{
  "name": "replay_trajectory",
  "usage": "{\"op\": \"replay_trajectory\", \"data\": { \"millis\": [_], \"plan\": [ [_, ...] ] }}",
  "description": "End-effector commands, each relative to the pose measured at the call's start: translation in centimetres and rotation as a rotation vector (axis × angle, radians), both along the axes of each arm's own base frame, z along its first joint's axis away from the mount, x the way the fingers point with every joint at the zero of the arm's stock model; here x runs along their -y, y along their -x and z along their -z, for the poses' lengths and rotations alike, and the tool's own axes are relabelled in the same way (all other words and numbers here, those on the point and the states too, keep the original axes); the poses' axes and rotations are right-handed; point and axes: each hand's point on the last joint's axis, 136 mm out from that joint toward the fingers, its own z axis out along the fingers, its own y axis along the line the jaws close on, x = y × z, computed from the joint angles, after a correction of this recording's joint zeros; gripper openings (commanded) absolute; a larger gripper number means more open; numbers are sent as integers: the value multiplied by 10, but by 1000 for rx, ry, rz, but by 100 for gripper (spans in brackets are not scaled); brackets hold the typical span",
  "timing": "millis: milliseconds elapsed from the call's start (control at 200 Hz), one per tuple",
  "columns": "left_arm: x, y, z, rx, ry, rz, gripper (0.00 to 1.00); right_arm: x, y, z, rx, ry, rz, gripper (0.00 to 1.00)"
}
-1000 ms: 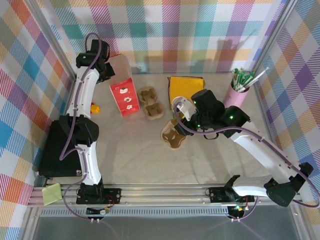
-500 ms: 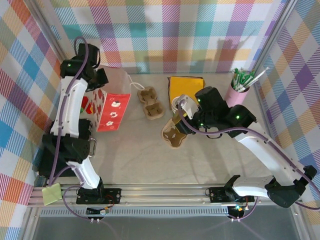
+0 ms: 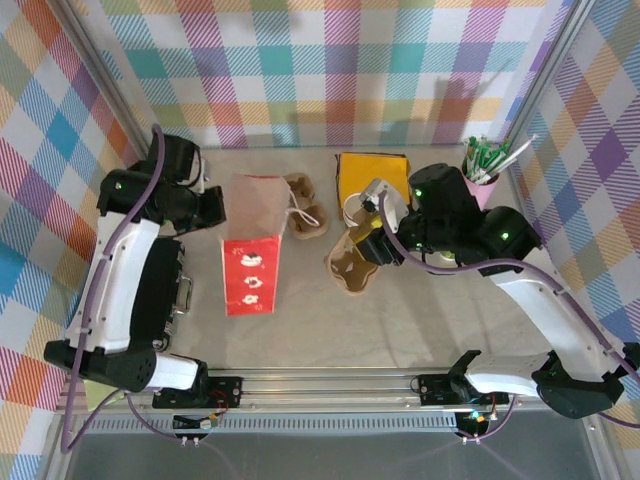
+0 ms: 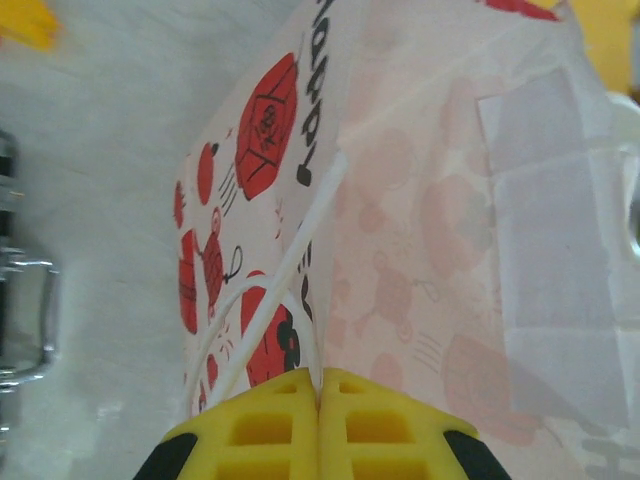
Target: Pack the takeout coffee
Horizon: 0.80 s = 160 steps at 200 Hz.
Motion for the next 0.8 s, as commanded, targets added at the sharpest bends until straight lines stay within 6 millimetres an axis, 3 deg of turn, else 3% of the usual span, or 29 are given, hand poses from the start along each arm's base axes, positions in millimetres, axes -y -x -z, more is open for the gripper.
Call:
{"op": "replay_trajectory", "data": {
  "millis": [0,175,365,595,795],
  "plan": [
    [43,21,0,-13,106,155,0,-1,16,-24,-18,-70,-43,42],
    [92,35,-6,40,171,331,0,-7,29,-46,-28,-127,-110,42],
    [125,34,-11,106,275,450,0,-20,35,-54,-82,-146,-176,43],
    [142,30,4,119,315,537,0,-49,53,-45,-316,-145,-354,44],
    [139,25,21,123,246,576,0,-65,59,-25,-508,-125,-432,45]
  ]
}}
